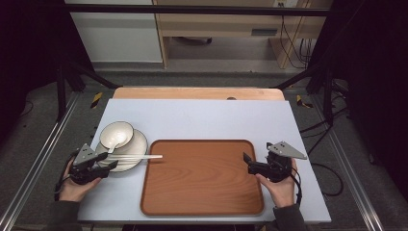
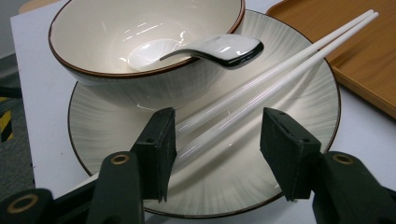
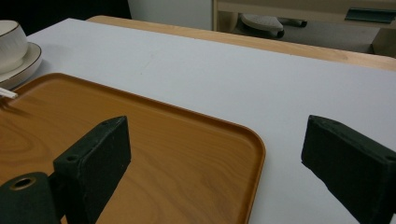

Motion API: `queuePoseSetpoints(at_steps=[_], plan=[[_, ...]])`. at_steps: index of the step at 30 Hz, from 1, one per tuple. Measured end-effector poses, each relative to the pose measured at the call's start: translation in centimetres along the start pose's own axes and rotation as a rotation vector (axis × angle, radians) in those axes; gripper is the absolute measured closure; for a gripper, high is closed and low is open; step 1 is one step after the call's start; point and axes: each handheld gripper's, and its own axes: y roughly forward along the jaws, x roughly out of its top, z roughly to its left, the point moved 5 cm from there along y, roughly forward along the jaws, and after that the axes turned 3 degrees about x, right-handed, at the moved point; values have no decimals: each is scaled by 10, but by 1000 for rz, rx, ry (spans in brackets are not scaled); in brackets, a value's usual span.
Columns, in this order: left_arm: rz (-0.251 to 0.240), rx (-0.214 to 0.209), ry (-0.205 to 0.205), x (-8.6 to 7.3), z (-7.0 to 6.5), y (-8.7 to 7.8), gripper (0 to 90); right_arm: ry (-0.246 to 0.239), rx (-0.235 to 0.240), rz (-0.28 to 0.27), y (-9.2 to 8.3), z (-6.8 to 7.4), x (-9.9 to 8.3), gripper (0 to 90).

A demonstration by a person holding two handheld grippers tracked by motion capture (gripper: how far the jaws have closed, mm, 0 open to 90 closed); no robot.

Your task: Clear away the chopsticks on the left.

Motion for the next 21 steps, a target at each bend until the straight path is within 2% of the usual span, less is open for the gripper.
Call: queuePoseSetpoints(at_steps=[8, 10, 12, 14, 15, 17, 21], plan=[[19, -9, -19, 0, 0, 0, 516, -1, 3, 1, 0, 0, 0, 82], [43, -22, -24, -2, -1, 2, 539, -4, 0, 0, 0, -1, 0, 82], [67, -26, -13, -3, -2, 4, 521, -4, 1, -1, 0, -1, 0, 82], [71, -26, -14, -3, -3, 5, 545, -4, 0, -1, 0, -1, 0, 82], [90, -29, -16, -5, -3, 6, 582, -4, 2, -2, 0, 0, 0, 82], [103, -29, -14, -6, -2, 7, 599, -1, 3, -2, 0, 0, 0, 82], [93, -60, -15, -6, -4, 5, 634, -2, 1, 1, 0, 0, 0, 82]])
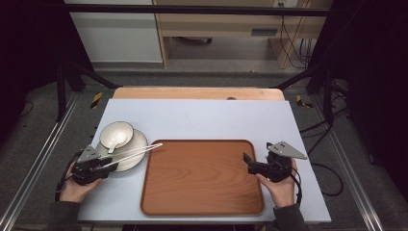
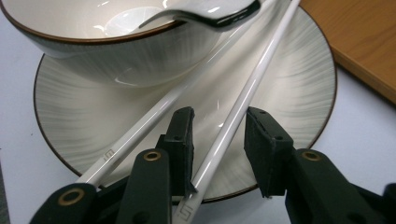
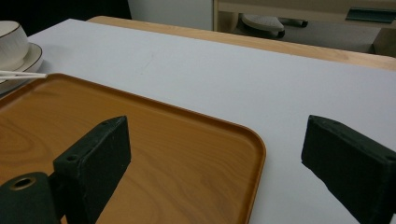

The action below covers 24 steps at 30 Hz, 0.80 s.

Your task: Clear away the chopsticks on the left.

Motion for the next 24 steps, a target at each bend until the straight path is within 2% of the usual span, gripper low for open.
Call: queuePoseSetpoints(at_steps=[7, 12, 21, 24], plan=[[-3, -12, -6, 3, -5, -1, 680, 4, 0, 0, 0, -1, 0, 82], [-17, -21, -12, 7, -12, -5, 779, 3, -3, -2, -1, -1, 0, 82], [6, -22, -11, 9, -20, -4, 834, 7, 0, -3, -2, -1, 0, 82], [0, -25, -24, 12, -22, -3, 802, 5, 1, -4, -2, -1, 0, 81]])
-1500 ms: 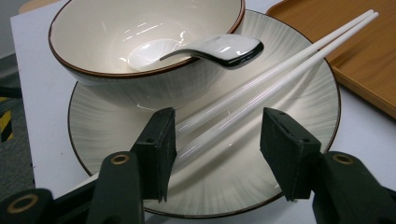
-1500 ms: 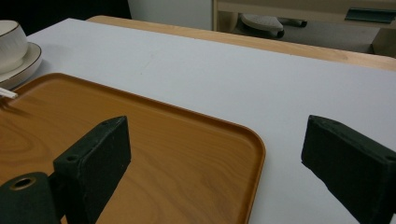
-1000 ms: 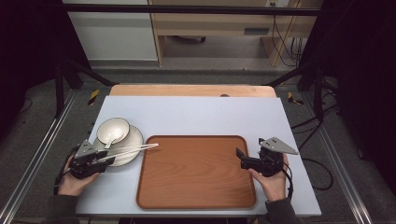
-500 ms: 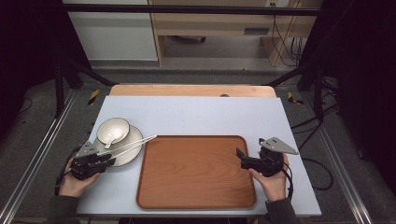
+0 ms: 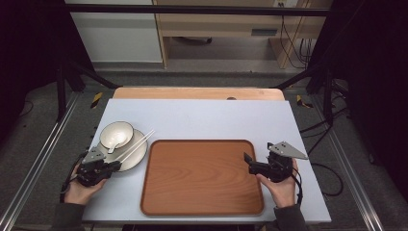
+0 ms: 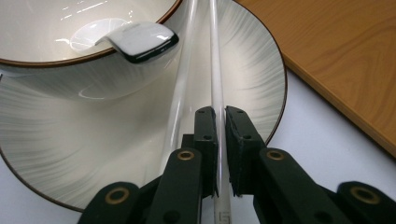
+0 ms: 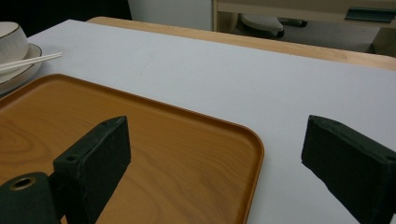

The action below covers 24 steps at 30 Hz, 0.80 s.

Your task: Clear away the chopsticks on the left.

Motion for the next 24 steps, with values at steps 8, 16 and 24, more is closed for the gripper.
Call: queuePoseSetpoints(at_steps=[8, 16, 24], plan=[[-11, 11, -39, 16, -3, 4, 756, 0, 0, 1, 0, 0, 0, 81], [34, 41, -65, 21, -1, 25, 779, -2, 3, 3, 1, 1, 0, 81], [42, 34, -77, 21, -6, 27, 829, 2, 7, 8, 2, 1, 0, 79]])
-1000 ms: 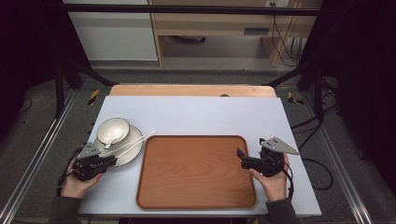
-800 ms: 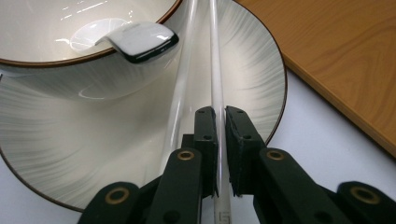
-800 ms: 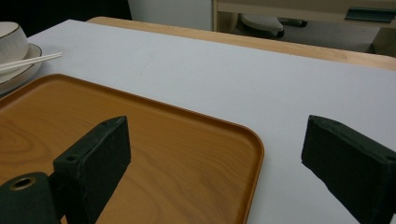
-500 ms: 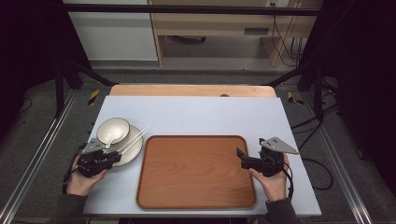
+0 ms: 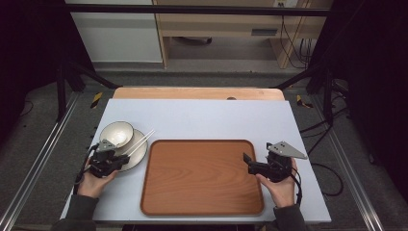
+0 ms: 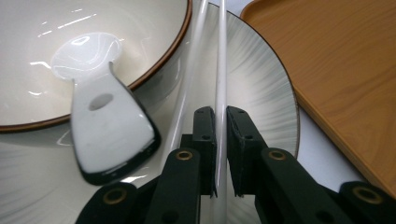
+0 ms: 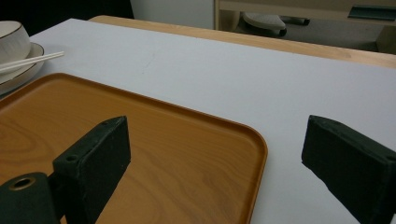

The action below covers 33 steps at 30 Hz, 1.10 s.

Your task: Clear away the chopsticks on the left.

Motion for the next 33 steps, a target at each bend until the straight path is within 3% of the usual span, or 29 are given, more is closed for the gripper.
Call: queuePoseSetpoints(at_steps=[11, 17, 21, 23, 29, 33], plan=[[-17, -1, -16, -3, -6, -5, 841, 3, -2, -2, -1, -2, 0, 71], [-68, 7, -36, 1, -13, -21, 843, 1, -5, -6, -2, -3, 0, 66], [-108, 27, -59, 4, -23, -34, 842, 6, -7, -2, -2, -4, 0, 65], [-147, 43, -82, 5, -36, -43, 842, 7, -7, -2, -2, -4, -1, 65], [-171, 74, -110, 6, -56, -46, 842, 13, -7, 1, -1, -4, -1, 65], [-189, 106, -160, 8, -74, -44, 842, 12, -6, 0, -1, -5, -2, 64]])
